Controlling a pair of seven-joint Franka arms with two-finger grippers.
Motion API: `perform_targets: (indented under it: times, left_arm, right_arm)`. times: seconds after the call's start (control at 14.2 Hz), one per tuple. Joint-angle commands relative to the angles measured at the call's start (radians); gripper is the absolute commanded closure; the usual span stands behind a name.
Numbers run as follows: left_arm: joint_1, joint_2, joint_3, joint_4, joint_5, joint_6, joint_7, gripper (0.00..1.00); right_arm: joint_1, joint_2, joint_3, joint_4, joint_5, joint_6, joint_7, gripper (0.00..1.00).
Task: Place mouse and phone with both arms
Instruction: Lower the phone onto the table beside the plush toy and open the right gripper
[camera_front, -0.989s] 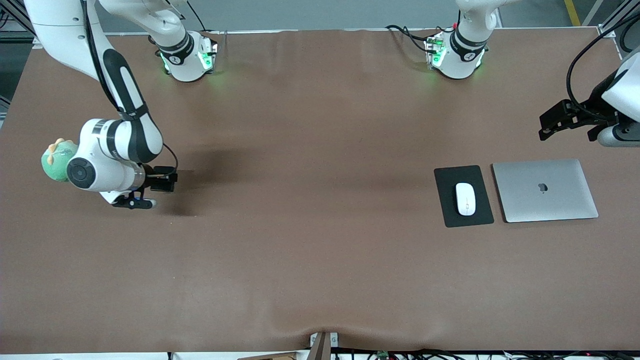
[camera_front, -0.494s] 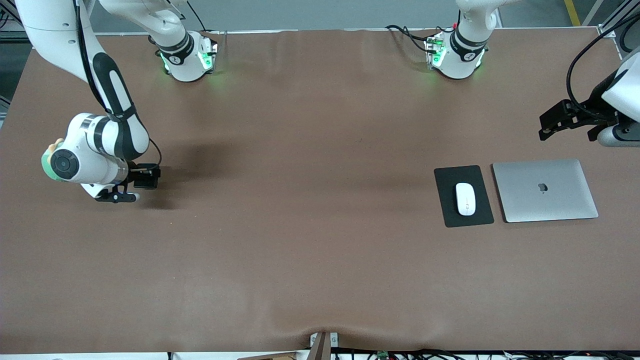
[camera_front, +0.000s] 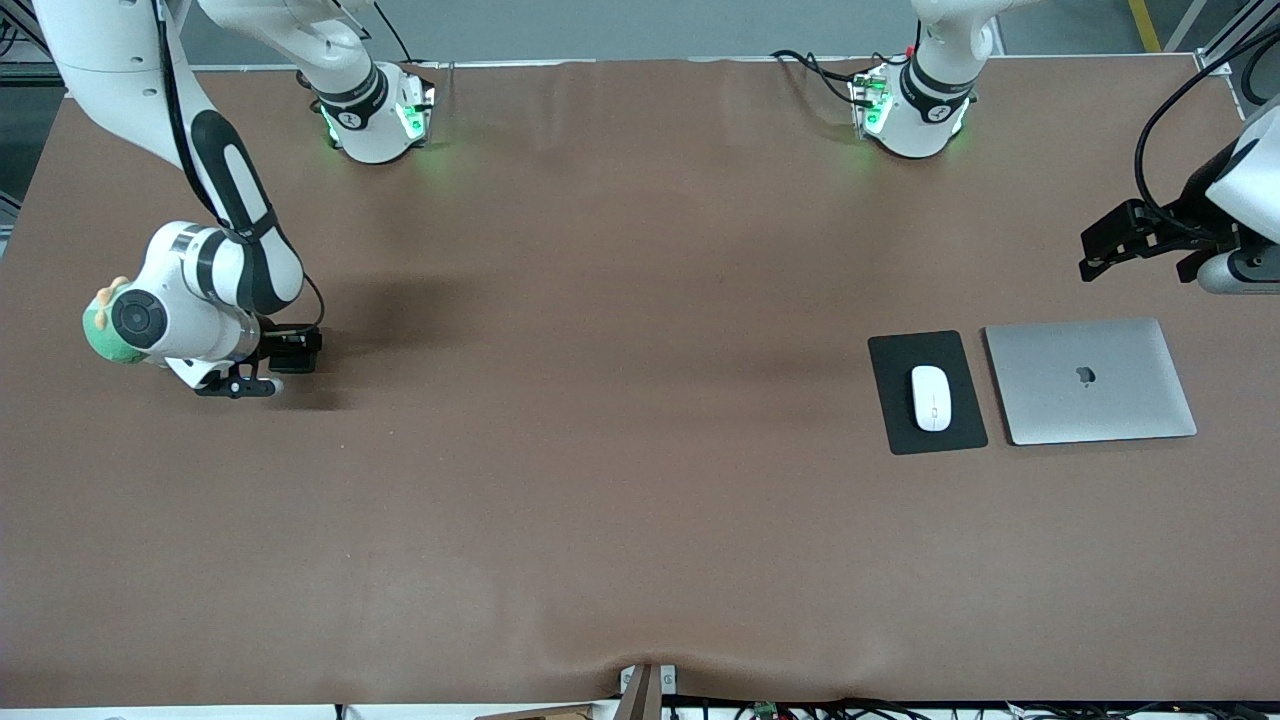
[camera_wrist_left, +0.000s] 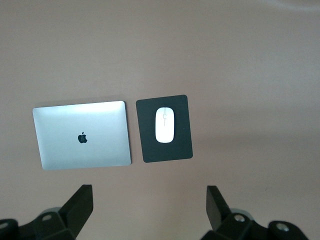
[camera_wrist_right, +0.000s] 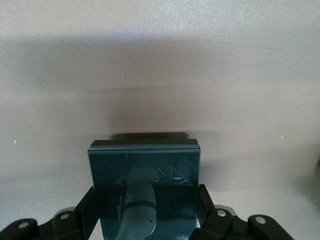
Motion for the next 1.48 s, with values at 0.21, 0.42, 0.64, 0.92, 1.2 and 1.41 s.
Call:
perform_targets:
  times: [0.21,0.42,0.64,0.92,1.2,1.41]
  left_arm:
    - [0.013,-0.06,0.0,-0.042,-0.005,-0.017,-0.009,0.0]
    - [0.01,-0.08,-0.006,-0.063,-0.005,-0.003,-0.058,0.0]
    - [0.012,-0.085,-0.006,-0.065,-0.005,-0.003,-0.059,0.0]
    - [0.012,-0.086,-0.004,-0.065,-0.004,-0.005,-0.059,0.0]
    - [0.01,-0.086,-0.006,-0.063,-0.004,-0.005,-0.061,0.0]
    - [0.007,-0.085,-0.006,-0.054,-0.001,-0.005,-0.059,0.0]
  right_arm:
    - [-0.024,0.002,0.008,-0.013,-0.011,0.017,-0.014,0.87]
    - [-0.024,0.005,0.008,-0.012,-0.011,0.017,-0.014,0.45]
    - [-0.024,0.006,0.01,-0.01,-0.011,0.012,-0.014,0.0]
    - [-0.022,0.005,0.008,0.01,-0.011,0.005,-0.109,0.0]
    - [-0.029,0.006,0.008,0.045,-0.011,0.003,-0.123,0.0]
    - [-0.029,0.005,0.007,0.082,-0.011,-0.009,-0.111,0.0]
